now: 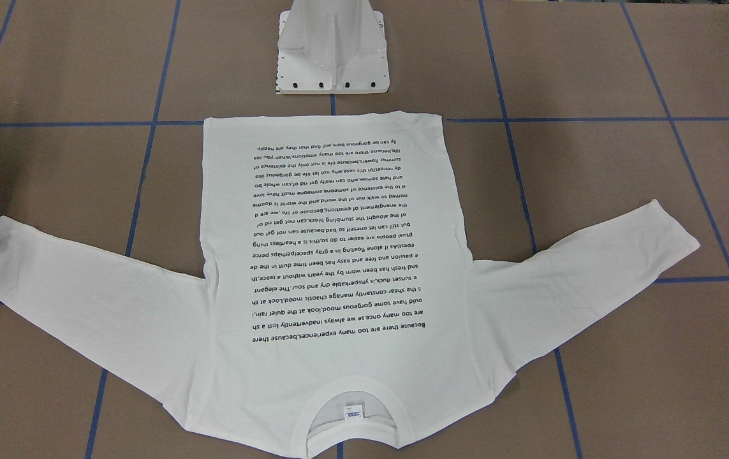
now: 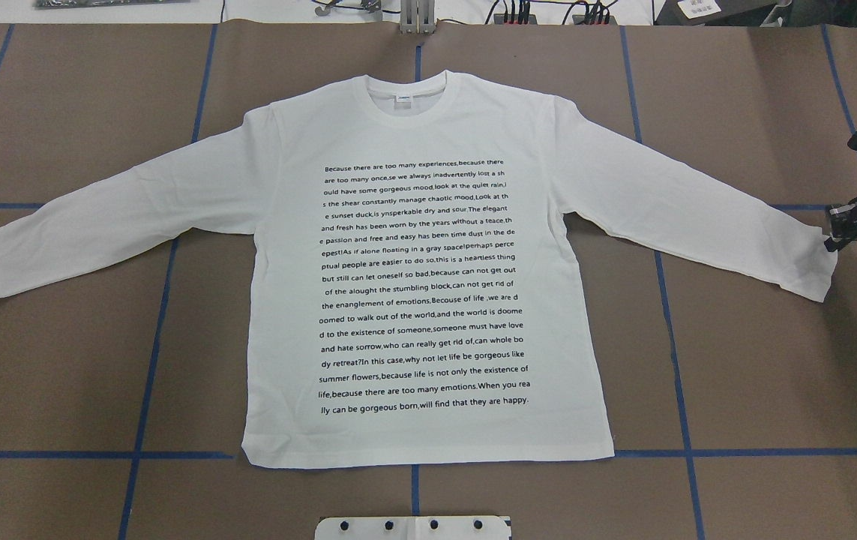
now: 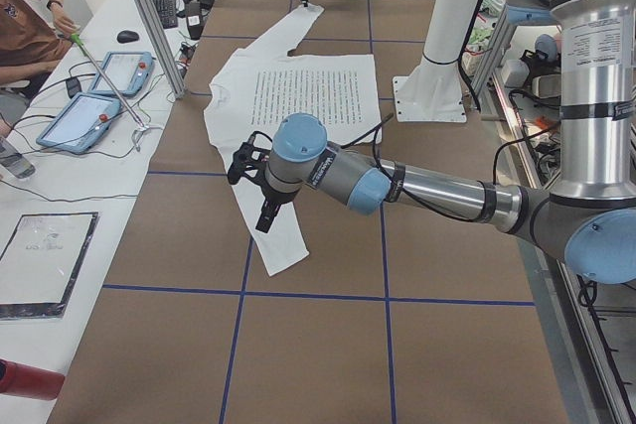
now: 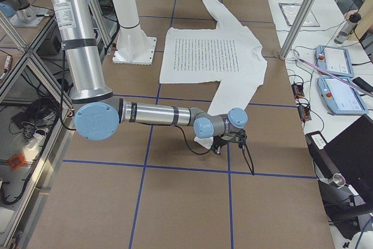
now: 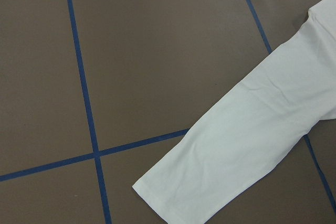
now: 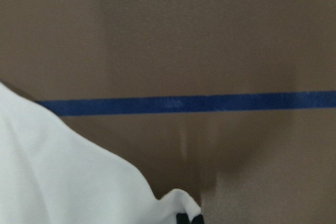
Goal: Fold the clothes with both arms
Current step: 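Move the right gripper in over the shirt's shoulder near it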
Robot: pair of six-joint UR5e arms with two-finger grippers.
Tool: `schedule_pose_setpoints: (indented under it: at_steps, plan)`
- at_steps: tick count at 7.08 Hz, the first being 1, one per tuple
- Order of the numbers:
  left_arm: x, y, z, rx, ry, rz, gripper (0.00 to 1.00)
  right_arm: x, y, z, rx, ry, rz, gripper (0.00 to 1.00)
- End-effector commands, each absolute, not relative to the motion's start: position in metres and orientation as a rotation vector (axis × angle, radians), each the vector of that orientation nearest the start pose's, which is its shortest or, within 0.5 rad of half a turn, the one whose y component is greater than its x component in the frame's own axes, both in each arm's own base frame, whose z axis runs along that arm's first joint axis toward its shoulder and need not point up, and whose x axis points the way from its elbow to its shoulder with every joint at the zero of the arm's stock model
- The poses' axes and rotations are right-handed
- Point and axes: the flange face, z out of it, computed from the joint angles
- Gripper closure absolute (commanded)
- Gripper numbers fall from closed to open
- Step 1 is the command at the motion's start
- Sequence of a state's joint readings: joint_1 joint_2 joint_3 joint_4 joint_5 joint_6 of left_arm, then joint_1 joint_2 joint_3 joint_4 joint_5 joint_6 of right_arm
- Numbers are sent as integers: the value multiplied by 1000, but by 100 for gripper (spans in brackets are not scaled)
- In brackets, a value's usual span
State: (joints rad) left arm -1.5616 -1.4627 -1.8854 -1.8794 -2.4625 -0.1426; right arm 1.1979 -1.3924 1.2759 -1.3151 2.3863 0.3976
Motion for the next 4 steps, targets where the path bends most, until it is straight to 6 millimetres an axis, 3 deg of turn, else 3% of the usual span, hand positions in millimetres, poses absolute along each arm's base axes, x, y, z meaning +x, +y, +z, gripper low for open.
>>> schedule_pose_setpoints:
  at_steps: [1, 2, 3, 4]
  plan:
    - [-52, -455, 506, 418, 905, 110, 0, -144, -556, 635, -108, -837, -54, 100]
    - [-52, -456, 505, 421, 904, 112, 0, -137, -551, 626, -92, -851, -53, 100]
    - [-52, -455, 503, 423, 905, 112, 0, -136, -544, 588, -76, -896, -43, 100]
    - [-52, -455, 502, 425, 906, 110, 0, -148, -540, 529, -80, -923, 35, 100]
